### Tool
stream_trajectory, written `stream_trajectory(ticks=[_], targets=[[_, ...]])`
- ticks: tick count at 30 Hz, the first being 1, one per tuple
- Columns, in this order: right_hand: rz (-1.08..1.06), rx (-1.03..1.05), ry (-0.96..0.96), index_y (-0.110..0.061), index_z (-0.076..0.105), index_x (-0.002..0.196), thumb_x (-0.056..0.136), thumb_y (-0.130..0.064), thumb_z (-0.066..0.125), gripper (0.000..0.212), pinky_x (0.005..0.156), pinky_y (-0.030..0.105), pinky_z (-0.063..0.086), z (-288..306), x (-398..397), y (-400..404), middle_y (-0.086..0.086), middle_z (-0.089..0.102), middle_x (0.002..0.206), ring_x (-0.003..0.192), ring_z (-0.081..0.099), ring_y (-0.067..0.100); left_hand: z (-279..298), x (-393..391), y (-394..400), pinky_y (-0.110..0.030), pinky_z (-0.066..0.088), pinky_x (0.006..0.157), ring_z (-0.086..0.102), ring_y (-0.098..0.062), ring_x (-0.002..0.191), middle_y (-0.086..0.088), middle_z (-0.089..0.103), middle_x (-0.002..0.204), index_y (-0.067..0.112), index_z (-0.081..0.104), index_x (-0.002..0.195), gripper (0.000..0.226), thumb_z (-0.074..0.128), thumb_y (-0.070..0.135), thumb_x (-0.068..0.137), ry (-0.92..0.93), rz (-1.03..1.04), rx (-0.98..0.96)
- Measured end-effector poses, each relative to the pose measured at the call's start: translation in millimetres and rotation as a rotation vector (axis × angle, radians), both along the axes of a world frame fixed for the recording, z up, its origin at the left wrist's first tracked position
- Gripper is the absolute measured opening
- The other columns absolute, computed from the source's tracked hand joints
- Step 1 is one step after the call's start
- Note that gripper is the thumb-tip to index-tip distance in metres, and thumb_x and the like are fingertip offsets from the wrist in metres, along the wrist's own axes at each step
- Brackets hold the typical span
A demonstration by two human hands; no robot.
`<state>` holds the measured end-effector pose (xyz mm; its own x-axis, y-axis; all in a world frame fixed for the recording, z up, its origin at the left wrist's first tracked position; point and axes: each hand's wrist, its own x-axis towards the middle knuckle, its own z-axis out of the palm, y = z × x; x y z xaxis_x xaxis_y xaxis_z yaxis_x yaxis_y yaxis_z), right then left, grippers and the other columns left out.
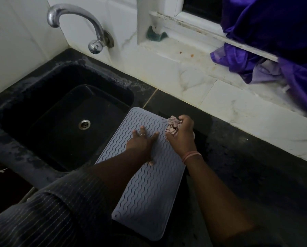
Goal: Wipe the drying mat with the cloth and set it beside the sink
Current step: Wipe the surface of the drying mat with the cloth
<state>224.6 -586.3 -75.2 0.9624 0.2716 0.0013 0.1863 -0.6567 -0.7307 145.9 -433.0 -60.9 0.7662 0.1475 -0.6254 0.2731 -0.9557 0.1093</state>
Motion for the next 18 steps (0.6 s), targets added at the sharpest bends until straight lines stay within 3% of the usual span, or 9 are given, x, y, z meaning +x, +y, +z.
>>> stream_trajectory(ticks=[2,5,10,18], targets=[[0.048,-0.231,0.005,-0.025,0.033,0.153,0.079,-0.036,0.082,0.089,0.106,0.044,0.041,-7,4,0,0.011,0.037,0.138,0.123,0.047,0.027,0,1,1,-0.065,0.033,0.116,-0.010,-0.050,0.154,-0.016,-0.021,0.168,0.046,-0.012,0.160,0.128,0.086,0.043,0.077,0.004,-0.007,0.004],[0.142,-0.545,0.080,-0.032,0.046,0.145,0.075,-0.055,0.080,0.081,0.107,0.049,0.038,-2,10,-2,0.010,0.035,0.137,0.126,0.041,0.036,1,1,1,-0.065,0.032,0.117,-0.010,-0.050,0.154,-0.017,-0.021,0.168,0.045,-0.012,0.160,0.127,0.085,0.042,0.078,0.009,-0.020,0.005],[0.249,-0.584,0.076,-0.019,0.061,0.134,0.088,-0.034,0.072,0.050,0.101,0.039,0.045,2,6,7,0.014,0.041,0.138,0.124,0.050,0.040,1,4,-1,-0.067,0.034,0.114,-0.011,-0.050,0.153,-0.016,-0.024,0.167,0.047,-0.014,0.159,0.129,0.086,0.043,0.077,0.035,-0.023,0.019],[0.392,-0.616,0.013,-0.014,0.064,0.126,0.094,-0.029,0.064,0.036,0.095,0.043,0.048,16,-48,7,0.010,0.047,0.134,0.116,0.050,0.035,-4,5,3,-0.065,0.038,0.112,-0.004,-0.051,0.154,-0.019,-0.018,0.169,0.046,-0.012,0.160,0.128,0.086,0.047,0.076,-0.007,-0.059,0.056]])
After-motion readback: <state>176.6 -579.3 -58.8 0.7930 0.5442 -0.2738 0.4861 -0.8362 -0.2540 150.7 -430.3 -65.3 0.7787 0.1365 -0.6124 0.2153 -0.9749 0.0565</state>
